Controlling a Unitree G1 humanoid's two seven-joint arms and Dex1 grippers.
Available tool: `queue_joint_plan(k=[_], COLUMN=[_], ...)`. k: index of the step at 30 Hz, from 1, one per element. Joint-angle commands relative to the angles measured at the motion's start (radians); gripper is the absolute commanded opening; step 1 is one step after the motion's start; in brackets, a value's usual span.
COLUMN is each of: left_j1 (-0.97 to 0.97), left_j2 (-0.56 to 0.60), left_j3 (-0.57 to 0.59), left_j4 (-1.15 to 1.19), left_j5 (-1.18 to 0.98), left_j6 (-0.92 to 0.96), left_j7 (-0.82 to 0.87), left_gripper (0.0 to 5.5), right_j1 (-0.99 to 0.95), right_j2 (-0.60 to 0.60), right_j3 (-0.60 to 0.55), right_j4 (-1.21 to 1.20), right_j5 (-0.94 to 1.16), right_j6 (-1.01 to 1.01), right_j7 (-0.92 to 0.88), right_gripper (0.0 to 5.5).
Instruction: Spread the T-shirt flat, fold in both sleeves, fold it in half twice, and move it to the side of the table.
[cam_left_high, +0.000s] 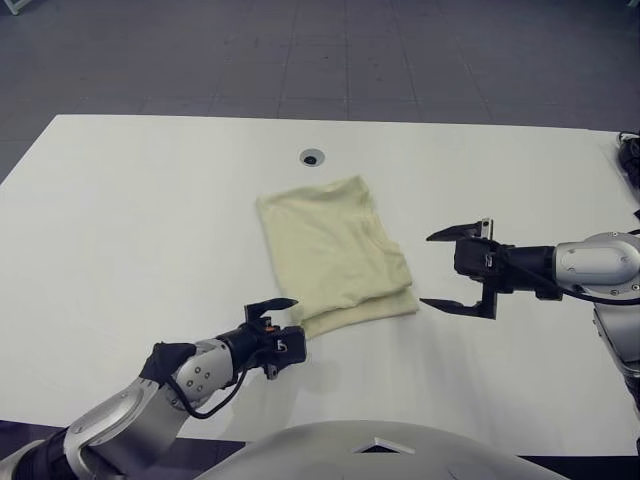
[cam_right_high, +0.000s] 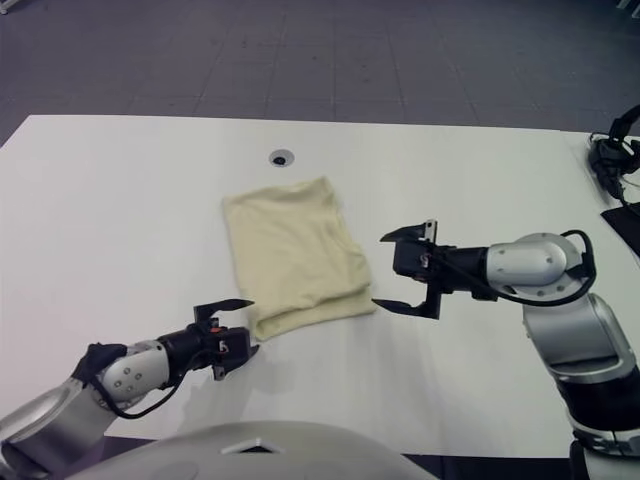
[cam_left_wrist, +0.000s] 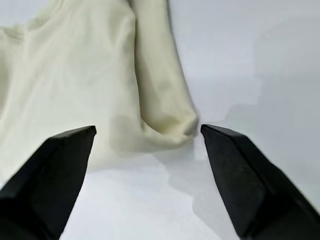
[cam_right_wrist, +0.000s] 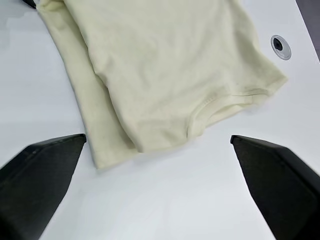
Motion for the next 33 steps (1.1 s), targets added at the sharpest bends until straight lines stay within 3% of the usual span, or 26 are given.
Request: queue_joint_plan(k=[1, 12, 18, 23, 33], left_j1=[0.007, 0.002, 0.041, 0.084, 0.103], left_j2=[-0.036, -0.104, -0.107, -0.030, -0.026], left_j3=[-0.021, 0.006, 0.027, 0.099, 0.156], left_j4=[0.018, 0.085, 0.039, 0.001, 0.036], left_j5=[0.054, 0.125, 0.104, 0.040, 0.019], left_j6=[0.020, 0.000, -0.024, -0.100, -0.195], left_j7=[-0.037, -0.085, -0.132, -0.225, -0.283], left_gripper=[3.13, 1.00, 0.02, 0.02, 0.00], right_j1=[0.000, 0.137, 0.205, 0.217, 0.203], right_j2=[-0.039, -0.137, -0.094, -0.048, 0.001], right_j3=[0.019, 0.069, 0.160, 0.228, 0.267], right_j4=[-0.007, -0.080, -0.013, 0.064, 0.141], right_j5=[0.017, -0.070, -0.257, -0.380, -0.448], right_j6=[-0.023, -0.238, -0.451, -0.590, -0.703], right_j7=[0.008, 0.001, -0.138, -0.241, -0.319], right_gripper=[5.40, 5.40, 5.40, 5.40, 3.65])
